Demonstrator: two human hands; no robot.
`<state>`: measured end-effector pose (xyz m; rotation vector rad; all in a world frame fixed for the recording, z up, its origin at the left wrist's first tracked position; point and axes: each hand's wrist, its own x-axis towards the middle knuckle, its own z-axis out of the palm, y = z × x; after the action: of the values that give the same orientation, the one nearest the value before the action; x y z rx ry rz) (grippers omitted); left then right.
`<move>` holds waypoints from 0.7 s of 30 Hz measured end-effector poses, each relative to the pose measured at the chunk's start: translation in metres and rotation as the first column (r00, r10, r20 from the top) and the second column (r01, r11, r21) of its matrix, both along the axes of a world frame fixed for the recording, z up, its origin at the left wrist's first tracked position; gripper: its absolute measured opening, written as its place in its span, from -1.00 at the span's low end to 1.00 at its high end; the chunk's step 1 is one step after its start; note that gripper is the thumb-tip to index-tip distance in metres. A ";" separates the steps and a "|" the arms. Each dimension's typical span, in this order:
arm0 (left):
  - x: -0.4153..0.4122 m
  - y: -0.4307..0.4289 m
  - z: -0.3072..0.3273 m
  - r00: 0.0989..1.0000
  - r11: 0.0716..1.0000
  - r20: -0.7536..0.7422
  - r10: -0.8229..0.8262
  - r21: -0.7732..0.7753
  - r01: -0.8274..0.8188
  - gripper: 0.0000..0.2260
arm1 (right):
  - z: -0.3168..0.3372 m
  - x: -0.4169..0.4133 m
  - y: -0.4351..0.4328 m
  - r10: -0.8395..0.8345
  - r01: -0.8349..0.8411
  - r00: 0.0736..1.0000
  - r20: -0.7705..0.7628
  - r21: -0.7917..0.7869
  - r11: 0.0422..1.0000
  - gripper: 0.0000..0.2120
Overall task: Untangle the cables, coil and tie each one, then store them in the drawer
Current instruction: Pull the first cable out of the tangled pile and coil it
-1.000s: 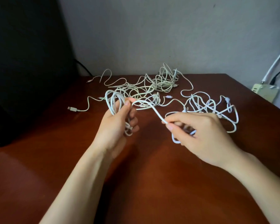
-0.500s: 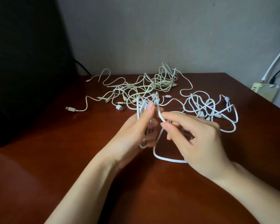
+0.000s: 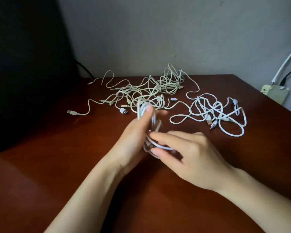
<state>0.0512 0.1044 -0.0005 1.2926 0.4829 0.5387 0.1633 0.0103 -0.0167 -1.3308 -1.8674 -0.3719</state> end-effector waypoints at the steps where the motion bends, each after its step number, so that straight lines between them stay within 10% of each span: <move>1: -0.001 0.003 0.000 0.998 0.998 0.031 0.049 -0.031 -0.048 -0.55 | 0.002 0.001 0.000 -0.004 0.003 1.000 -0.011 -0.032 0.999 -0.75; 11: -0.012 0.020 0.011 0.920 0.943 0.347 0.184 -0.327 -0.066 -0.53 | 0.014 0.009 -0.003 0.072 -0.193 0.937 -0.343 -0.333 0.923 -0.81; 17: -0.023 0.032 0.011 0.763 0.873 0.605 0.228 -0.473 0.115 -0.56 | 0.027 0.015 -0.005 0.204 -0.602 0.703 -0.682 -0.417 0.682 -0.81; 21: -0.023 0.030 0.012 0.754 0.861 0.622 0.210 -0.483 0.159 -0.55 | 0.023 0.013 -0.003 0.198 -0.530 0.723 -0.661 -0.349 0.773 -0.85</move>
<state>0.0285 0.1343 0.0112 0.5108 0.0254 0.7871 0.1765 0.0068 0.0067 -1.1463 -1.6623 0.7628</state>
